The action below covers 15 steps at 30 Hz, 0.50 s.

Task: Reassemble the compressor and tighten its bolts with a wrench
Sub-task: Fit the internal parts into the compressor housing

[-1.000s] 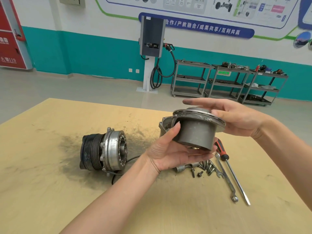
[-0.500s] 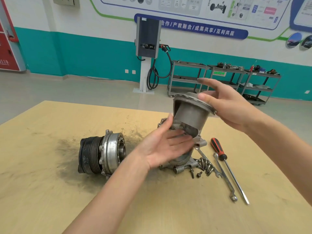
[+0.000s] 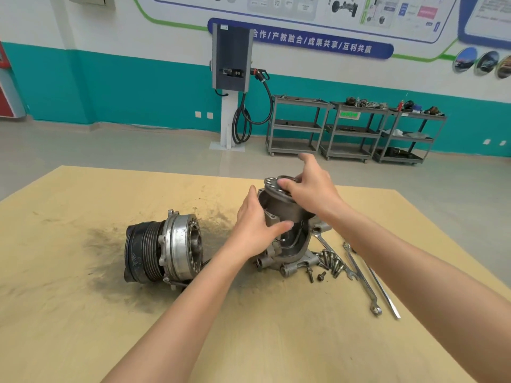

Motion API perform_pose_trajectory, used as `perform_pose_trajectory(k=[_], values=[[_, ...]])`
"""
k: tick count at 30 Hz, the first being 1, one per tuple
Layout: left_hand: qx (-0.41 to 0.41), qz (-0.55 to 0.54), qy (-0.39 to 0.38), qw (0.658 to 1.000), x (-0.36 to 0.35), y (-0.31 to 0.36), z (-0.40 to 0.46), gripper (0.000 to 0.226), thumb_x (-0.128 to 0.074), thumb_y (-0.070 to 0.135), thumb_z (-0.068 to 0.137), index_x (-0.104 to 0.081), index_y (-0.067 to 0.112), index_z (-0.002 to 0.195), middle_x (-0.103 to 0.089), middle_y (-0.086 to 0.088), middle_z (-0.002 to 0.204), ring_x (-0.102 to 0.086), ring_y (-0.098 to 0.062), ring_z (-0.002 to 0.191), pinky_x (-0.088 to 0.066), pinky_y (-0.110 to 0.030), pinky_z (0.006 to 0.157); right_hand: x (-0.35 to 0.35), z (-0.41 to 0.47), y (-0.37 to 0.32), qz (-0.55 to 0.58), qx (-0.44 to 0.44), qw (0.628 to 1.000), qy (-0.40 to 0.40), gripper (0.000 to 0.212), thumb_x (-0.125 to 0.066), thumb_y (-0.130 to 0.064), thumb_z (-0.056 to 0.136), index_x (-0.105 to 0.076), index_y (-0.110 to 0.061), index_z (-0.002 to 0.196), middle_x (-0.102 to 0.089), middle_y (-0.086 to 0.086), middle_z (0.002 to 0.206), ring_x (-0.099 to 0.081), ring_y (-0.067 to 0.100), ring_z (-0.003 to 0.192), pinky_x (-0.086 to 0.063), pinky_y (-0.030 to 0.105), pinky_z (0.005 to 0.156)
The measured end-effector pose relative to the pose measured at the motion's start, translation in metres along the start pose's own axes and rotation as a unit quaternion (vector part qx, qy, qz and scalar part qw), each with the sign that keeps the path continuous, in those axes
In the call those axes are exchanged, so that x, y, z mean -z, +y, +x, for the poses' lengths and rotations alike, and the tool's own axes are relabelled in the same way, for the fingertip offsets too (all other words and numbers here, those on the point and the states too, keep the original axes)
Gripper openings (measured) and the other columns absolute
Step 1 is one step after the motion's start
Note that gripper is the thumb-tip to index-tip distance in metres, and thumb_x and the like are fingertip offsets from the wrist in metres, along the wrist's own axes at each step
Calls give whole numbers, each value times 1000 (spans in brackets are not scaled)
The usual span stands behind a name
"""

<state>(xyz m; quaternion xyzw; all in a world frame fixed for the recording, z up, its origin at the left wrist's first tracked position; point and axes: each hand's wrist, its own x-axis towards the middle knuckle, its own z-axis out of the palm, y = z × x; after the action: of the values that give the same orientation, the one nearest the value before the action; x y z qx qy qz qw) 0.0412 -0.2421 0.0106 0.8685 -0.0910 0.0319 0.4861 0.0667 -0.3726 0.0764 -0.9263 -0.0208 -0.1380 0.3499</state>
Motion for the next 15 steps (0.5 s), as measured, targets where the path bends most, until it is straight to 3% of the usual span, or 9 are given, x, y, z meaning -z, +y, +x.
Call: perform_pose_trajectory(k=[5,8,15], values=[[8,-3,9,1000,-4,-5,4,119,-80,41,76,5,12,155,-7,-5,164,-12,-19,149,-17,-30,115,-11,-5,7,-81,5,997,12,70,-68,-42,89,-30,-22,145,-57,-2,91,-58,32,114,-28,61,109],[-1,0,25,1000,-6,-6,5,118,-82,38,75,1,11,155,-12,-4,162,-18,-18,147,-17,-20,102,-15,-3,6,-117,16,993,6,66,-68,-46,87,-35,-21,139,-54,-6,87,-60,32,111,-25,62,110],[-12,10,37,999,-7,-6,5,115,-80,38,76,-1,13,155,-11,-4,162,-19,-20,147,-23,-32,113,-15,0,5,-149,38,988,6,60,-69,-51,84,-41,-21,127,-54,-6,85,-62,32,102,-27,60,107]])
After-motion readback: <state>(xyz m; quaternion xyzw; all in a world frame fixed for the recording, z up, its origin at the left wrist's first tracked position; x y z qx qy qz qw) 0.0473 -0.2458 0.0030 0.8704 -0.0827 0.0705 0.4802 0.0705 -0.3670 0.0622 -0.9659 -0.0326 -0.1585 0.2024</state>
